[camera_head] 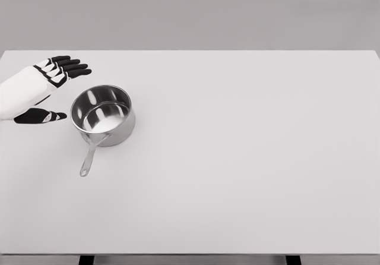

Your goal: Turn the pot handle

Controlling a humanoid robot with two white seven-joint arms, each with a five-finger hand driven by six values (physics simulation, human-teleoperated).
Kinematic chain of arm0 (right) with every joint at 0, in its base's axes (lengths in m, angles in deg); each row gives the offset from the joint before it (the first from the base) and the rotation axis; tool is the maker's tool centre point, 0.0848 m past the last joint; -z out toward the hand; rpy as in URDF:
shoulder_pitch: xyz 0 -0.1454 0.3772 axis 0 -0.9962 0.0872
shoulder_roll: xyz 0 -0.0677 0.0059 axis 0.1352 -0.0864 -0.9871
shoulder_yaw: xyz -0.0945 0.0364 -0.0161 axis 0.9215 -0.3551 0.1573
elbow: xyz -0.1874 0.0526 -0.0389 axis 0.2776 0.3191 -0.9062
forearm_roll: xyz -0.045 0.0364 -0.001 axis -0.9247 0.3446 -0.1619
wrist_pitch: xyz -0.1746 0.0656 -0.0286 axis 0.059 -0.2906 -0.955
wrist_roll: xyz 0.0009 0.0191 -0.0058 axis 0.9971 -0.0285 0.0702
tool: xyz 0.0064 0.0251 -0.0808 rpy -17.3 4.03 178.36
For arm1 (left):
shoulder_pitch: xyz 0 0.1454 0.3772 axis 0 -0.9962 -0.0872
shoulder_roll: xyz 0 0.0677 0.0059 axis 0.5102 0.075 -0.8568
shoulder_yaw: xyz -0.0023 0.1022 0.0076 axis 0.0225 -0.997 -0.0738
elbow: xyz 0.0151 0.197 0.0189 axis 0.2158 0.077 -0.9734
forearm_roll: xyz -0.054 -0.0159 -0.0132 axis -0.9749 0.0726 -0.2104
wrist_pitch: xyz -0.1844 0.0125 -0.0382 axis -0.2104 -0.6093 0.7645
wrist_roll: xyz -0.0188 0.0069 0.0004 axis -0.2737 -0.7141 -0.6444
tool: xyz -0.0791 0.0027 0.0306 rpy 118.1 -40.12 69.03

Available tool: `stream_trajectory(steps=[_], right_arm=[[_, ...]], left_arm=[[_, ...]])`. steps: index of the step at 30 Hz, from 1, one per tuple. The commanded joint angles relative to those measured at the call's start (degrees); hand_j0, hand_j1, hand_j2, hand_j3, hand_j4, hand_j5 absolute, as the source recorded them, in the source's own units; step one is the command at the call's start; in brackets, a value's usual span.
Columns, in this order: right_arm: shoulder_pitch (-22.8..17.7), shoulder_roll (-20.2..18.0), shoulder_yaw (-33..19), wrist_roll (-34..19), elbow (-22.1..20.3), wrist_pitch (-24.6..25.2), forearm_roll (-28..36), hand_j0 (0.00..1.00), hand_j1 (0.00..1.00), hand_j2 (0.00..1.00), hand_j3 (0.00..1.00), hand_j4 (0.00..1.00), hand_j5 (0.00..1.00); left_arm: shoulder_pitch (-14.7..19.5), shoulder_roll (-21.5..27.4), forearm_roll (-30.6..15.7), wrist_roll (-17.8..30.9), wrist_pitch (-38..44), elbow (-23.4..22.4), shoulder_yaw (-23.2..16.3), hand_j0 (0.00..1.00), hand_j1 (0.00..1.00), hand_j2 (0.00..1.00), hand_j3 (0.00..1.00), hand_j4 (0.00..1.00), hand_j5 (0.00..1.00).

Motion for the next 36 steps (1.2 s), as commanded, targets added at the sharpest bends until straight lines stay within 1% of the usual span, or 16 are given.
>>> stream_trajectory(steps=[1, 12, 13, 14, 15, 17, 18, 20, 21, 22, 24, 25, 28, 31, 32, 36], right_arm=[[0.0, 0.0, -0.3, 0.1, 0.0, 0.1, 0.2, 1.00, 1.00, 1.00, 1.00, 1.00, 1.00], [0.0, 0.0, -0.2, 0.0, 0.1, 0.0, 0.2, 1.00, 1.00, 1.00, 1.00, 1.00, 1.00], [0.0, 0.0, -0.2, 0.0, 0.1, 0.0, 0.2, 1.00, 1.00, 1.00, 1.00, 1.00, 1.00], [0.0, 0.0, -0.2, 0.0, 0.0, 0.0, 0.2, 1.00, 1.00, 1.00, 1.00, 1.00, 1.00], [-0.1, 0.0, -0.2, 0.0, 0.1, 0.0, 0.2, 1.00, 1.00, 1.00, 1.00, 1.00, 1.00], [0.0, 0.0, -0.2, 0.0, 0.1, 0.0, 0.2, 1.00, 1.00, 1.00, 1.00, 1.00, 1.00], [0.0, 0.0, -0.2, 0.0, 0.1, 0.0, 0.2, 1.00, 1.00, 1.00, 1.00, 1.00, 1.00], [0.0, 0.0, -0.2, 0.0, 0.1, 0.0, 0.2, 1.00, 1.00, 1.00, 1.00, 1.00, 1.00], [0.0, 0.0, -0.2, 0.0, 0.1, 0.0, 0.2, 1.00, 1.00, 1.00, 1.00, 1.00, 1.00], [0.0, 0.0, -0.2, 0.0, 0.1, 0.0, 0.2, 1.00, 1.00, 1.00, 1.00, 1.00, 1.00], [0.0, 0.0, -0.2, 0.0, 0.0, 0.0, 0.2, 1.00, 1.00, 1.00, 1.00, 1.00, 1.00], [0.0, 0.0, -0.2, 0.0, 0.1, 0.0, 0.2, 1.00, 1.00, 1.00, 1.00, 1.00, 1.00], [0.0, 0.0, -0.2, 0.0, 0.1, 0.0, 0.2, 1.00, 1.00, 1.00, 1.00, 1.00, 1.00], [0.0, 0.0, -0.2, 0.0, 0.1, 0.0, 0.2, 1.00, 1.00, 1.00, 1.00, 1.00, 1.00], [0.0, 0.0, -0.2, 0.0, 0.1, 0.0, 0.2, 1.00, 1.00, 1.00, 1.00, 1.00, 1.00], [0.0, 0.0, -0.2, 0.0, 0.1, 0.0, 0.2, 1.00, 1.00, 1.00, 1.00, 1.00, 1.00]], left_arm=[[0.0, 0.1, -0.3, 0.0, 0.0, 0.0, 0.0, 1.00, 1.00, 1.00, 1.00, 1.00, 1.00], [0.1, 0.1, -0.5, 0.0, 0.0, 0.6, 0.5, 1.00, 1.00, 1.00, 1.00, 1.00, 1.00], [0.0, -0.1, -0.4, 0.0, 0.0, 2.2, 0.5, 1.00, 1.00, 1.00, 1.00, 1.00, 1.00], [1.2, -0.6, -0.3, 0.1, 0.0, 4.4, -0.4, 1.00, 1.00, 1.00, 1.00, 1.00, 1.00], [1.5, -1.6, 0.0, 0.3, 0.0, 6.5, -0.7, 1.00, 1.00, 1.00, 1.00, 1.00, 1.00], [1.7, -6.9, 3.0, 1.9, 0.0, 7.3, -1.3, 1.00, 1.00, 1.00, 1.00, 1.00, 1.00], [1.8, -9.1, 4.9, 1.8, 0.0, 7.3, -3.5, 1.00, 1.00, 1.00, 1.00, 1.00, 1.00], [4.8, -12.6, 9.3, 0.9, 0.0, 7.3, -11.4, 1.00, 1.00, 1.00, 1.00, 1.00, 1.00], [5.4, -14.2, 10.9, 0.3, 0.0, 7.3, -13.0, 1.00, 1.00, 1.00, 1.00, 1.00, 1.00], [5.4, -16.0, 13.0, -0.5, 0.0, 7.3, -13.6, 1.00, 1.00, 1.00, 1.00, 1.00, 1.00], [5.1, -16.8, 15.8, -3.2, 0.0, 7.3, -13.9, 1.00, 1.00, 1.00, 1.00, 1.00, 1.00], [5.3, -16.7, 15.9, -4.3, 0.0, 7.3, -14.9, 1.00, 1.00, 1.00, 1.00, 1.00, 1.00], [4.7, -16.3, 16.0, -4.2, 0.0, 7.3, -16.4, 1.00, 1.00, 1.00, 1.00, 1.00, 1.00], [4.0, -16.3, 18.5, -4.5, 0.0, 7.1, -16.2, 1.00, 1.00, 1.00, 1.00, 1.00, 1.00], [3.2, -16.5, 19.1, -4.7, 0.0, 6.9, -16.2, 1.00, 1.00, 1.00, 1.00, 1.00, 1.00], [2.5, -16.6, 19.2, -4.7, 0.0, 6.9, -16.2, 1.00, 1.00, 1.00, 1.00, 1.00, 1.00]])
